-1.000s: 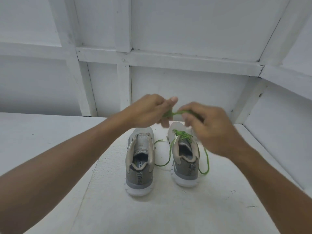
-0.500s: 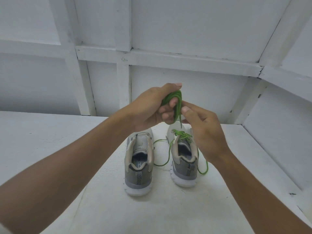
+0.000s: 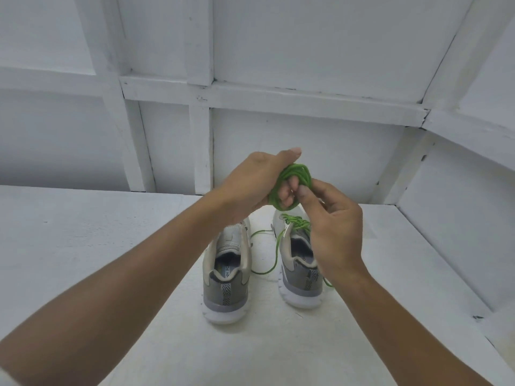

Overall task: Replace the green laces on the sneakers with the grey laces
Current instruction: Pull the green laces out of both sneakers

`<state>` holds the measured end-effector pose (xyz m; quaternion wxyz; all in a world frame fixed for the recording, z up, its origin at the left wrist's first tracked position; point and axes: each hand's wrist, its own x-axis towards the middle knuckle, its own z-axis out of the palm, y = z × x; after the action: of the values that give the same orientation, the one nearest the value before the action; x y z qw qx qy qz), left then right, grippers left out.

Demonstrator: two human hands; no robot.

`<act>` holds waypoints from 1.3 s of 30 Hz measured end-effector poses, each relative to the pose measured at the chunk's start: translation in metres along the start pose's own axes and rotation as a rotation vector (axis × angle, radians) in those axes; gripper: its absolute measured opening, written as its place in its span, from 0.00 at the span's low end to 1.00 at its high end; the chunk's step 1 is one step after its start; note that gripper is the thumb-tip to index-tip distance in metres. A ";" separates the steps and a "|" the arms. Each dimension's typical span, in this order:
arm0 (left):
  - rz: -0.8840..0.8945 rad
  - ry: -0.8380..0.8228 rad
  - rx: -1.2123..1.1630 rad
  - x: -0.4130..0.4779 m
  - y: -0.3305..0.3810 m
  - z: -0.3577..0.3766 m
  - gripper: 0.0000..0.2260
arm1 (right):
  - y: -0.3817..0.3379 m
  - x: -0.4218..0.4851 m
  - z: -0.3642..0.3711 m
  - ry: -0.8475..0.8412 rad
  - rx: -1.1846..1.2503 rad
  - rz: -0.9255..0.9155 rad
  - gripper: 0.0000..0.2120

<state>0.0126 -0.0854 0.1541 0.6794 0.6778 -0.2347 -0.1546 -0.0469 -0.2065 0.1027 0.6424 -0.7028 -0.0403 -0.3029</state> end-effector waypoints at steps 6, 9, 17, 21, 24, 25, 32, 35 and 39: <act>0.151 0.392 0.446 0.011 -0.021 0.007 0.22 | 0.018 -0.006 -0.007 0.143 0.026 0.009 0.08; 0.047 0.323 0.331 0.014 -0.031 0.004 0.20 | 0.024 -0.001 -0.026 0.187 0.009 0.033 0.08; -0.120 0.323 0.425 0.020 -0.094 0.029 0.15 | 0.076 0.011 -0.107 0.239 -0.175 0.296 0.06; -0.199 0.363 0.409 0.014 -0.123 0.048 0.20 | 0.117 0.008 -0.147 0.213 -0.376 0.532 0.04; -0.259 0.370 0.315 0.006 -0.141 0.061 0.22 | 0.139 0.001 -0.165 0.166 -0.485 0.664 0.05; -0.272 0.385 0.291 0.004 -0.147 0.064 0.23 | 0.144 -0.001 -0.169 0.153 -0.542 0.687 0.06; -0.278 0.445 0.199 -0.004 -0.170 0.069 0.20 | 0.148 -0.008 -0.173 0.038 -0.842 0.714 0.07; -0.301 0.449 0.210 -0.006 -0.173 0.070 0.20 | 0.150 -0.010 -0.172 0.008 -0.978 0.700 0.09; -0.316 0.452 0.211 -0.006 -0.172 0.071 0.20 | 0.147 -0.009 -0.171 -0.022 -1.044 0.741 0.21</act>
<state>-0.0113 -0.1483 -0.0190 0.6078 0.7900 0.0162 -0.0782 -0.0521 -0.3871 -0.0323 0.2774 -0.8935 0.3515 -0.0336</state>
